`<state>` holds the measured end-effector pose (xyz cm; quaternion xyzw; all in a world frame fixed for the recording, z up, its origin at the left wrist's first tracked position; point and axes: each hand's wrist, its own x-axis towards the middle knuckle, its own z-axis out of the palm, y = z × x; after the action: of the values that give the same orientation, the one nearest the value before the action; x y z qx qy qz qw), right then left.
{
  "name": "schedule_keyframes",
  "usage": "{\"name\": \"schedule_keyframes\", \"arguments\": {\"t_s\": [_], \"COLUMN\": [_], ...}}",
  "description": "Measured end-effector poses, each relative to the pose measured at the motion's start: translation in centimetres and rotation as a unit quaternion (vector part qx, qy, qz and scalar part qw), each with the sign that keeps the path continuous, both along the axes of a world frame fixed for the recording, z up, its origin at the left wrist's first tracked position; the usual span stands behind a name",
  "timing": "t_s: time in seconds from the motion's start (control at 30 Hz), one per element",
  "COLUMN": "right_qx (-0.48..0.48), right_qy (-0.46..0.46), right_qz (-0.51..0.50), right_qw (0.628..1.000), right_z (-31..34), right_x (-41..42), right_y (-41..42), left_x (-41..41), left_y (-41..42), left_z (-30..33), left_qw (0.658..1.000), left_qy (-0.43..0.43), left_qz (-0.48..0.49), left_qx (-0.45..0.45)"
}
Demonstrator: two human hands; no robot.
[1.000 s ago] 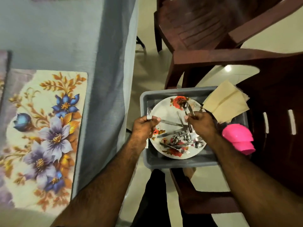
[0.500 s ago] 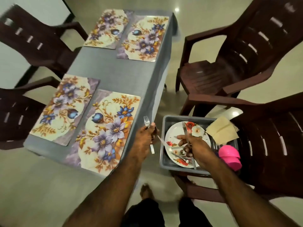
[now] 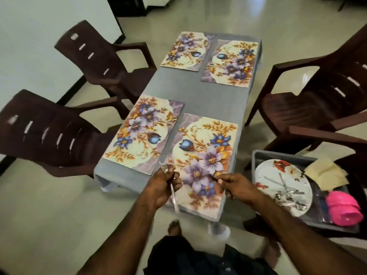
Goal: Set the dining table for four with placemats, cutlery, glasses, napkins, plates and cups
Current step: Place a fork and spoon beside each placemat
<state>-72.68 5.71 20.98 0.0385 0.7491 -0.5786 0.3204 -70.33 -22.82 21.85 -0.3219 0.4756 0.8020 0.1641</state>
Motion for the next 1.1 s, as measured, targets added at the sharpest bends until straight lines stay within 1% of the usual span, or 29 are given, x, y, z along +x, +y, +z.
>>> {"name": "schedule_keyframes", "arguments": {"t_s": [0.1, 0.17, 0.3, 0.37, 0.47, 0.57, 0.7, 0.83, 0.9, 0.97, 1.1], "right_qx": [0.057, 0.080, 0.114, 0.133, 0.143, 0.180, 0.292, 0.369, 0.391, 0.386, 0.396], "right_qy": [0.051, 0.062, 0.086, 0.095, 0.066, 0.058, 0.051, 0.071, 0.070, 0.066, 0.068], "right_qz": [0.057, 0.050, 0.026, 0.030, 0.022, 0.029, 0.045, 0.068, 0.051, 0.020, 0.000], "right_qw": [0.995, 0.994, 0.989, 0.986, 0.987, 0.982, 0.954, 0.924, 0.916, 0.920, 0.916], "right_z": [-0.5, -0.8, -1.4, -1.4, -1.6, -2.3, -3.7, -4.4, -4.8, -4.8, -4.7], "right_x": [0.5, 1.1, 2.5, 2.8, 3.9, 5.0, 6.2, 7.4, 7.6, 7.7, 7.5], "right_y": [-6.5, -9.2, -12.0, -12.5, -13.2, -13.6, -12.3, -11.5, -11.0, -10.6, -10.5], "left_x": [-0.1, -0.3, -1.1, -1.8, -2.6, -3.1, -2.1, -0.7, -0.3, 0.0, 0.2], "left_y": [-6.0, -8.3, -10.3, -10.4, -10.7, -11.2, -11.3, -10.6, -10.3, -10.1, -10.4], "left_z": [-1.0, -1.2, -0.4, -0.1, -0.4, -1.9, -4.4, -5.9, -6.5, -6.8, -7.3], "left_qw": [0.987, 0.966, 0.903, 0.879, 0.864, 0.832, 0.772, 0.734, 0.729, 0.731, 0.724], "left_qy": [-0.036, -0.054, -0.022, -0.001, 0.011, 0.035, 0.084, 0.127, 0.121, 0.115, 0.144], "left_qz": [-0.144, -0.225, -0.374, -0.415, -0.428, -0.453, -0.486, -0.494, -0.493, -0.490, -0.464], "left_qx": [-0.066, -0.117, -0.211, -0.235, -0.264, -0.319, -0.402, -0.448, -0.458, -0.461, -0.489]}}
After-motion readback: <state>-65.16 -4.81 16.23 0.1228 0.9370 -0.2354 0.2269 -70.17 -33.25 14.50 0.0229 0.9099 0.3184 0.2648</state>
